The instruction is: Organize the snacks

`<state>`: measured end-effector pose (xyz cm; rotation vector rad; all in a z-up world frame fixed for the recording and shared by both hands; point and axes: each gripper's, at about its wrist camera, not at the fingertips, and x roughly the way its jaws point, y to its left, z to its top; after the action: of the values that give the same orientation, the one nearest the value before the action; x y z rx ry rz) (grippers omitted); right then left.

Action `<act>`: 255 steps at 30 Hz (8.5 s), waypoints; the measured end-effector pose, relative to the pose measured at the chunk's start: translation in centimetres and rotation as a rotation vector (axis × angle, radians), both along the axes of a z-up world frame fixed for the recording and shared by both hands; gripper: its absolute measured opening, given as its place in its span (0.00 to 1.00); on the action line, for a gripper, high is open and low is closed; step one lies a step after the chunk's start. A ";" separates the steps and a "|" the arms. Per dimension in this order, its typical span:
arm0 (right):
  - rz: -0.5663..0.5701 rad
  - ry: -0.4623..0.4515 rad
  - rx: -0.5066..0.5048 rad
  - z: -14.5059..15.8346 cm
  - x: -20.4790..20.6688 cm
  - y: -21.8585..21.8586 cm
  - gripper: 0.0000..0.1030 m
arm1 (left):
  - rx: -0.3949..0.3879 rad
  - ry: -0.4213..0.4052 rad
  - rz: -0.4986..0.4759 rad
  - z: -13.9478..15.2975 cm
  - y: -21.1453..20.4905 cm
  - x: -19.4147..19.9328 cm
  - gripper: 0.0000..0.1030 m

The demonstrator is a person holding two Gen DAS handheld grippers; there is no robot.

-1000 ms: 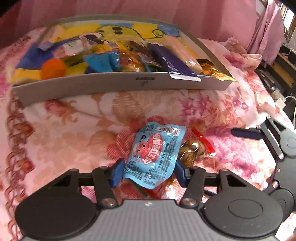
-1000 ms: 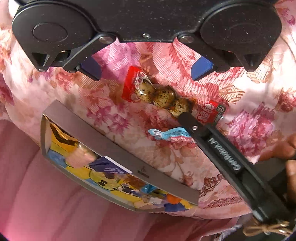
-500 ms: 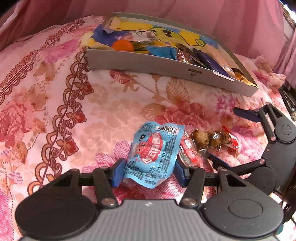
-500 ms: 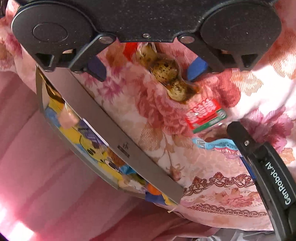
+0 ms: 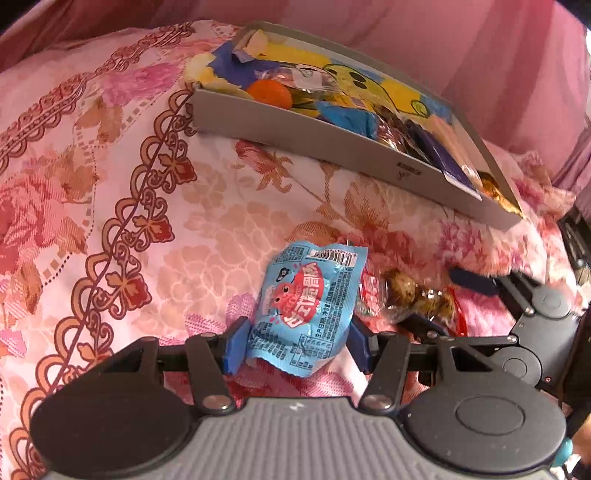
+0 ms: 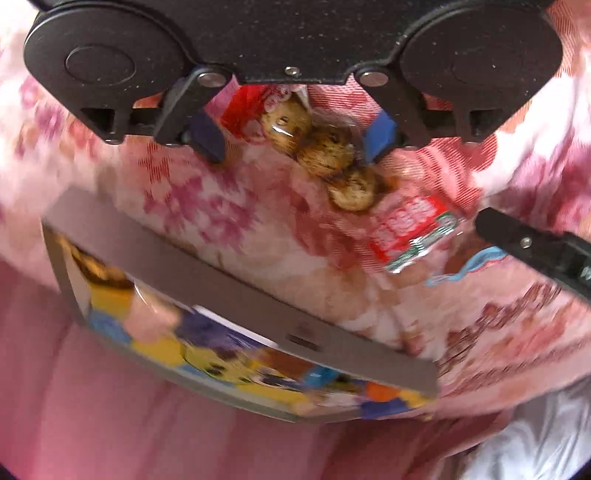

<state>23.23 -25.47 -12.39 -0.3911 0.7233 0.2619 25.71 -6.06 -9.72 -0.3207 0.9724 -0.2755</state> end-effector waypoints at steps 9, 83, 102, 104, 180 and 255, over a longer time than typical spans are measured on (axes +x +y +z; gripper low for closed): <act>-0.106 0.098 0.120 0.2 1.2 -0.5 0.78 | -0.037 -0.005 0.018 -0.3 0.3 0.2 0.59; -0.068 -0.049 0.086 4.9 -5.7 4.6 0.38 | -0.076 -0.079 0.175 -1.2 1.6 -3.0 0.37; -0.012 -0.111 0.022 4.9 -6.2 5.3 0.38 | 0.053 -0.230 0.128 -0.4 0.3 -3.3 0.16; -0.007 -0.135 0.015 5.1 -6.4 5.4 0.38 | 0.056 -0.254 0.137 0.0 0.3 -3.6 0.16; -0.424 -0.450 0.443 10.7 6.0 -5.7 0.91 | 0.080 -0.372 0.163 9.6 -6.9 10.5 0.92; -0.358 -0.379 0.332 12.2 -19.6 3.4 0.99 | 0.253 -0.540 0.243 8.9 4.1 -17.3 1.00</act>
<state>3.61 -22.04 -0.19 0.0116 0.3563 -0.0344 8.42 -1.96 -0.80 -0.1180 0.4219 -0.0095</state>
